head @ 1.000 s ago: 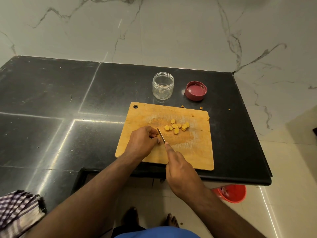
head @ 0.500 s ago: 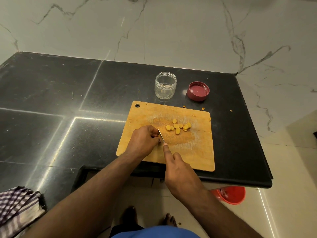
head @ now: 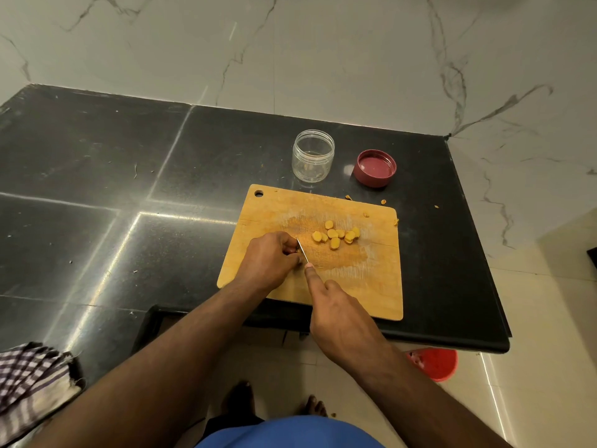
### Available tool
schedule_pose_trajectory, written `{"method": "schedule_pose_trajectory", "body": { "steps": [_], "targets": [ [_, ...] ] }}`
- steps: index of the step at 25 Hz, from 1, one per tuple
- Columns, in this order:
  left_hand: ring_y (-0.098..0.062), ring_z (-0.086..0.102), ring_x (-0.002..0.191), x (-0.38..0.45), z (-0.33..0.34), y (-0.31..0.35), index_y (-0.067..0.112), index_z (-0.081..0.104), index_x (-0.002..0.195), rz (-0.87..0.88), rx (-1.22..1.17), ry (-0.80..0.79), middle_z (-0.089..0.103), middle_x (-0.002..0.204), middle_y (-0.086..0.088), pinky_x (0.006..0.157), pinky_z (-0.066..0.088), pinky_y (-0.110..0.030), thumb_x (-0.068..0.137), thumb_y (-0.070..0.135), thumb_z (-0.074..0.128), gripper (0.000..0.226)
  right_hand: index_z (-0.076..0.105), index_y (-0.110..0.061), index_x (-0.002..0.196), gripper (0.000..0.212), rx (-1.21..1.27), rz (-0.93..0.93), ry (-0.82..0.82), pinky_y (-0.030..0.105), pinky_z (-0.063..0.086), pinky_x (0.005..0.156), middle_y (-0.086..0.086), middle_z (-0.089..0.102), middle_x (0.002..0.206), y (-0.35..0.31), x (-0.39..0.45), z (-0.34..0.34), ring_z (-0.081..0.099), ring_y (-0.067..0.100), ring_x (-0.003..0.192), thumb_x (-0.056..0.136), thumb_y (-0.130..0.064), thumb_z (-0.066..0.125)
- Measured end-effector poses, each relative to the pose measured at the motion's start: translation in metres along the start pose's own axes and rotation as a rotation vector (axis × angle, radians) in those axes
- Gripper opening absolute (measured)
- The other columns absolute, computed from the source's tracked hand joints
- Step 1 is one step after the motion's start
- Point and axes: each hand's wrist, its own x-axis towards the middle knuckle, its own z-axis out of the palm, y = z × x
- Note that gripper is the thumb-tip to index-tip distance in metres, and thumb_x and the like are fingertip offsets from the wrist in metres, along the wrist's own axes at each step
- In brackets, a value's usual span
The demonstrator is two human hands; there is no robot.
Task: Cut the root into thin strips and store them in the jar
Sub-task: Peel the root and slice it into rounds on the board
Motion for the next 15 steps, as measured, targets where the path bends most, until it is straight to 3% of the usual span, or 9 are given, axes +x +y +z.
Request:
{"method": "schedule_pose_trajectory", "body": {
  "steps": [5,15],
  "targets": [
    [-0.008,0.065,0.088,0.004,-0.001,0.0,0.019,0.074,0.108,0.004,0.015,0.0,0.074,0.098,0.005,0.066,0.046,-0.017,0.088,0.022,0.074,0.02,-0.001,-0.026,0.157,0.074,-0.051,0.004,-0.027,0.034,0.048,0.065,0.008,0.048,0.113,-0.005,0.006,-0.003,0.054,0.021,0.085,0.097,-0.012,0.041],
    [-0.01,0.066,0.089,0.002,-0.002,0.002,0.02,0.077,0.11,0.049,0.065,0.005,0.076,0.1,0.004,0.076,0.054,-0.027,0.09,0.025,0.072,0.022,-0.002,-0.025,0.157,0.072,-0.01,0.003,-0.019,0.03,0.038,0.064,0.007,0.048,0.115,-0.004,-0.001,-0.004,0.051,0.019,0.084,0.099,-0.012,0.037]
  ]
}}
